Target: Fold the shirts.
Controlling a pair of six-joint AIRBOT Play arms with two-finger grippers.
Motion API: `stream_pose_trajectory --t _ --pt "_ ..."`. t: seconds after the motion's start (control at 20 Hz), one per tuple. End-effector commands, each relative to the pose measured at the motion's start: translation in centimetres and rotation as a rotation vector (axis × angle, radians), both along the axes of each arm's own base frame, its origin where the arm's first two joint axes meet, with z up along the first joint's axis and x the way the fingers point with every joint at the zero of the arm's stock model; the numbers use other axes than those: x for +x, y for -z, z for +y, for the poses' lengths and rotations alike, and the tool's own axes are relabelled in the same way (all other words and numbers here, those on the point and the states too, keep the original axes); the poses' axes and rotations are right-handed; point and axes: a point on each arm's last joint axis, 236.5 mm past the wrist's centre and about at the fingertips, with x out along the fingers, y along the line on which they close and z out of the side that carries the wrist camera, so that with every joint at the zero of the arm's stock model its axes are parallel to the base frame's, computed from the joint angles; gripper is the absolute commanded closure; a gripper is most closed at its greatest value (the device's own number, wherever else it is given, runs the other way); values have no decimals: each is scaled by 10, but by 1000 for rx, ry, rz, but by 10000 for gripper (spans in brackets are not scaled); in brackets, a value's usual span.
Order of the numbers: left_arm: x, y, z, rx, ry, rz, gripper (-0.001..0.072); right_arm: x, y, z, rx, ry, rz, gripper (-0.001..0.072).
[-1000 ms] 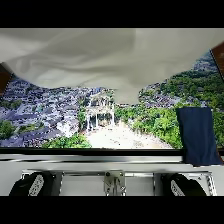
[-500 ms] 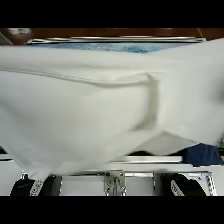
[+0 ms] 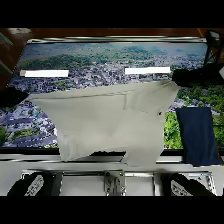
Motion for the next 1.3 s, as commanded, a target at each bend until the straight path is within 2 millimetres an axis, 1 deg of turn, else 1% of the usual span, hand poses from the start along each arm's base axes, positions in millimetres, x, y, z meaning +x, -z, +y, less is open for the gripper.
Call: stream_pose_trajectory --t 0.0,0.05,0.1,0.15,0.2,0.25,0.3,0.35,0.4,0.45,0.5,0.55,0.6,0.65,0.7,0.75,0.8,0.85,0.9,0.95,1.0,1.05,1.1,1.15,1.25 --pt "58 70 2 -168 -37 60 666 79 49 20 228 110 -106 646" --pt "74 85 4 -220 -65 70 665 92 62 25 289 142 -104 646" --pt "86 102 6 -269 -96 92 665 101 77 28 335 168 -90 645" --pt "93 121 5 -318 -118 130 665 105 92 31 365 185 -65 645" --pt "94 138 3 -353 -123 173 661 106 108 35 388 195 -28 633" --pt "92 153 -3 -390 -114 224 497 104 119 39 408 198 7 621" --pt "86 163 -10 -418 -92 272 176 101 125 43 423 193 34 620" --pt "78 167 -16 -437 -59 314 76 101 125 43 409 180 31 593" --pt "68 167 -17 -437 -22 350 77 93 122 43 397 145 52 283" --pt "55 164 -11 -421 9 396 80 82 117 43 362 72 78 32" --pt "40 163 -1 -403 8 467 115 66 112 39 326 7 117 31" --pt "20 164 12 -367 -1 560 121 48 110 28 290 -24 168 31" --pt "-3 166 21 -320 10 641 141 24 111 13 246 -45 246 31" --pt "-23 168 24 -280 32 700 194 -3 116 -5 193 -57 341 31" --pt "-39 169 21 -259 56 741 195 -28 123 -21 146 -62 433 31" --pt "-52 169 7 -263 102 755 194 -50 129 -35 112 -63 521 31" --pt "-65 172 -9 -271 147 763 193 -70 135 -44 98 -68 599 31" --pt "-81 178 -29 -279 189 784 193 -83 140 -47 108 -70 649 31" --pt "-100 190 -45 -276 222 822 192 -91 146 -47 125 -66 681 31" --pt "-116 202 -59 -273 250 852 191 -96 152 -47 136 -60 696 31" --pt "-130 214 -71 -276 267 881 190 -97 156 -44 144 -62 699 31" --pt "-140 221 -85 -300 283 899 190 -97 158 -40 163 -64 694 31" --pt "-146 226 -100 -332 295 904 190 -94 159 -34 187 -69 680 31" --pt "-150 231 -111 -338 314 899 190 -90 158 -32 200 -69 663 31" --pt "-152 244 -121 -293 320 883 190 -83 157 -28 217 -69 632 31"
